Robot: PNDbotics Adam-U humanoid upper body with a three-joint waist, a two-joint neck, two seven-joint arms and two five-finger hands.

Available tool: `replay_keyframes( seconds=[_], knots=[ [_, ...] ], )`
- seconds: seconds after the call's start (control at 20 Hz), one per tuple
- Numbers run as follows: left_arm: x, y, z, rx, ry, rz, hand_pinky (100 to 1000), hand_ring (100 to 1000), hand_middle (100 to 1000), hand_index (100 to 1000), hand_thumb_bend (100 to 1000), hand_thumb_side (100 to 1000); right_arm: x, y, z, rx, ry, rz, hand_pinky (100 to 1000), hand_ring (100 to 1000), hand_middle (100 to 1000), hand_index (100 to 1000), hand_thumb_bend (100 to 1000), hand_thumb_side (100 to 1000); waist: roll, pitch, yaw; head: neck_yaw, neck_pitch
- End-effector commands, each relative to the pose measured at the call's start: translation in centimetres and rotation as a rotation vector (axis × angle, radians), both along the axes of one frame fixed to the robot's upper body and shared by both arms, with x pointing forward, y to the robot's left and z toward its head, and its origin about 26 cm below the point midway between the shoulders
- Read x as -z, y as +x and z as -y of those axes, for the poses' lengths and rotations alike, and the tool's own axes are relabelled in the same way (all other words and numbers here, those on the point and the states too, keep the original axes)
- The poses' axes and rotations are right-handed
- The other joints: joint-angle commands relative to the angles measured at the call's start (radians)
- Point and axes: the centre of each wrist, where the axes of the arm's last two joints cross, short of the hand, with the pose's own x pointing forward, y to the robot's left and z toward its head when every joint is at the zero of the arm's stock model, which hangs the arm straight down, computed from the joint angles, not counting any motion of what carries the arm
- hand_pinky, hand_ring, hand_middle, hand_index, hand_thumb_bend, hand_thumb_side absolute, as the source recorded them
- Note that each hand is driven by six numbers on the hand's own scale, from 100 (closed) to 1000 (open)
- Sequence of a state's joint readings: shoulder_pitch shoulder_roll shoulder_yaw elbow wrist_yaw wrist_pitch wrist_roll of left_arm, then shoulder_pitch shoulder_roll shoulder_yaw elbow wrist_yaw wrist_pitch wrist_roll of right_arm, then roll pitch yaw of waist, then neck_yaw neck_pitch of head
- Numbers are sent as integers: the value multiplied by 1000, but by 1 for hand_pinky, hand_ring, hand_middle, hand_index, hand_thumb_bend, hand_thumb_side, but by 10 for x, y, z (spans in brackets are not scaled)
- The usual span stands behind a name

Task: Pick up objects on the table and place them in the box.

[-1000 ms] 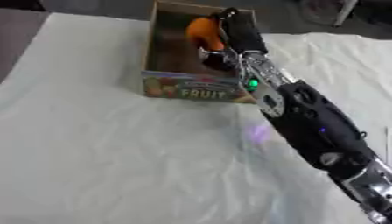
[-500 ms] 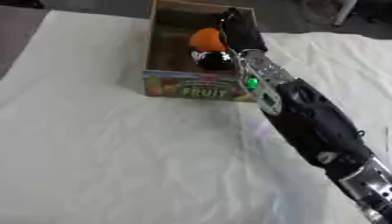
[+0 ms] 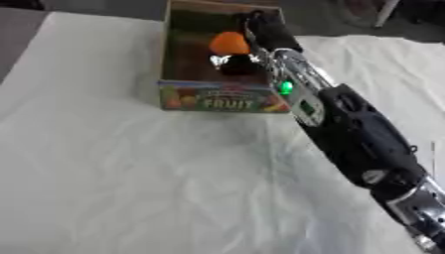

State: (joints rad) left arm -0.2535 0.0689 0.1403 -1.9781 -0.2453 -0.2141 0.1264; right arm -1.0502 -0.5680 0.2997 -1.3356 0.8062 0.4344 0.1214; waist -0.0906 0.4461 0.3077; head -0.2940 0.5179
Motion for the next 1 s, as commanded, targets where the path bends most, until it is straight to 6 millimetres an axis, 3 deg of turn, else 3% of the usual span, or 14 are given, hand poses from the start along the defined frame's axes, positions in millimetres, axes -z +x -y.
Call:
replay_keyframes(
  seconds=[0.05, 0.35, 0.6, 0.75, 1.0],
  knots=[
    [-5, -4, -2, -19, 3, 17, 306, 349, 611, 780, 100, 660, -41, -38, 3, -58, 82, 158, 960, 1000, 712, 950, 323, 701, 11, -33, -10, 17, 12],
    [-2, -5, -3, -26, 4, 6, 306, 349, 610, 777, 100, 659, -66, -94, 0, -169, 187, 309, 962, 1000, 706, 950, 297, 688, 21, -49, -33, 34, 27],
    [-1, -5, -4, -34, 1, 0, 306, 349, 609, 776, 100, 658, -64, -133, 2, -281, 272, 319, 968, 1000, 695, 957, 121, 734, 34, -61, -53, 49, 44],
    [0, -5, -4, -37, -1, -1, 307, 349, 609, 775, 100, 658, -58, -140, 10, -347, 334, 337, 970, 1000, 696, 964, 100, 798, 42, -69, -62, 60, 53],
    [1, -6, -6, -53, -7, -4, 307, 350, 609, 775, 100, 655, -38, -136, 32, -454, 433, 386, 965, 1000, 708, 967, 100, 999, 58, -83, -81, 90, 71]
  ],
)
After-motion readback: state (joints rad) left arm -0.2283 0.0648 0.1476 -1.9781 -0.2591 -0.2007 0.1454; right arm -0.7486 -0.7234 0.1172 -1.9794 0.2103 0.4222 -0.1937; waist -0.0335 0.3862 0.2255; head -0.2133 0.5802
